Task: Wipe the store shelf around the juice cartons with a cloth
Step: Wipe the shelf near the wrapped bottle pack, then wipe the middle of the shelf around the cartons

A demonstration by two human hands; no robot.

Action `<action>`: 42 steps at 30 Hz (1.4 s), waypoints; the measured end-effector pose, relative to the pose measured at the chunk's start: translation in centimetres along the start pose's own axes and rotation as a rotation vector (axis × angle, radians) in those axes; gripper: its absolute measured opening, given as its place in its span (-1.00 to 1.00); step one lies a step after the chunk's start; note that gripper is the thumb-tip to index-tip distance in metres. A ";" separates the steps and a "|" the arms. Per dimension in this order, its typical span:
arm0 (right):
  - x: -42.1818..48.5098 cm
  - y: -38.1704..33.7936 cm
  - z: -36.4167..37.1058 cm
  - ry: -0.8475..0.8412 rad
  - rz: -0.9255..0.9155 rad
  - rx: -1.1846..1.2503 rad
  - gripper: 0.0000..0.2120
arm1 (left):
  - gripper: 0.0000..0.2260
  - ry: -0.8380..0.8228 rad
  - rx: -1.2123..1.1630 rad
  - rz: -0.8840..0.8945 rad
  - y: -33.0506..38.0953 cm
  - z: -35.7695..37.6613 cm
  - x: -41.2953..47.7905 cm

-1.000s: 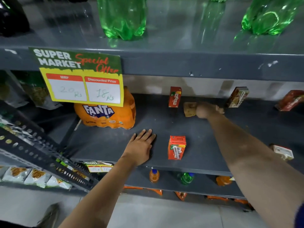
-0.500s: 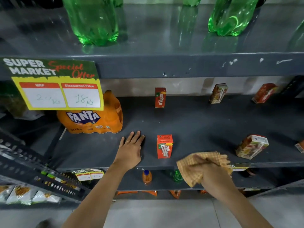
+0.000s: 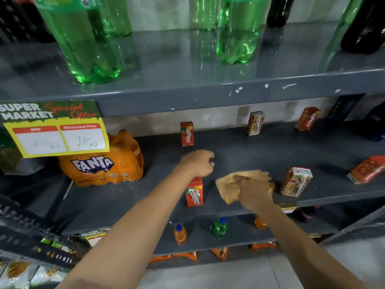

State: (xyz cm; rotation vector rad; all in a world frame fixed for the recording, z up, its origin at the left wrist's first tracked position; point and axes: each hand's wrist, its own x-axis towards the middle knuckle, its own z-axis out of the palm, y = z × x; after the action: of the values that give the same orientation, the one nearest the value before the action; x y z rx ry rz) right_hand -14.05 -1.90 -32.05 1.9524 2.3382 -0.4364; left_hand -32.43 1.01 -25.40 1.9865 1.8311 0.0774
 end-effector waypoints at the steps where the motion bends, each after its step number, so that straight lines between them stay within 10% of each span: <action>1: -1.0 0.7 0.2 -0.005 -0.019 -0.015 -0.54 | -0.59 -0.045 0.024 -0.014 0.8 0.4 0.9; 7: 0.0 3.0 -2.0 -0.117 -0.134 -0.016 -0.65 | -0.43 -0.126 0.067 -0.187 4.8 3.2 5.3; 15: 7.3 5.7 -10.3 0.318 -0.182 0.163 -0.73 | -0.49 -0.016 0.055 -0.373 5.0 7.9 7.0; 30: 18.4 6.7 -7.9 -0.315 -0.340 -0.177 -0.56 | -0.45 0.006 0.055 -0.323 3.3 11.6 6.9; 34: 15.7 9.0 -8.3 -0.518 -0.441 0.017 -0.84 | -0.46 -0.016 0.060 -0.337 3.6 11.7 7.1; 42: 12.6 11.9 -8.0 -0.632 -0.597 -0.224 -0.36 | -0.45 0.002 0.050 -0.328 3.7 12.0 6.8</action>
State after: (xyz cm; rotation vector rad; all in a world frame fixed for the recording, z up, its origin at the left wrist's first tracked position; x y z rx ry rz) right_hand -3.83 14.06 -29.36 0.8155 2.3293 -0.6639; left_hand -24.15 4.16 -36.59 1.6901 2.1521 -0.0662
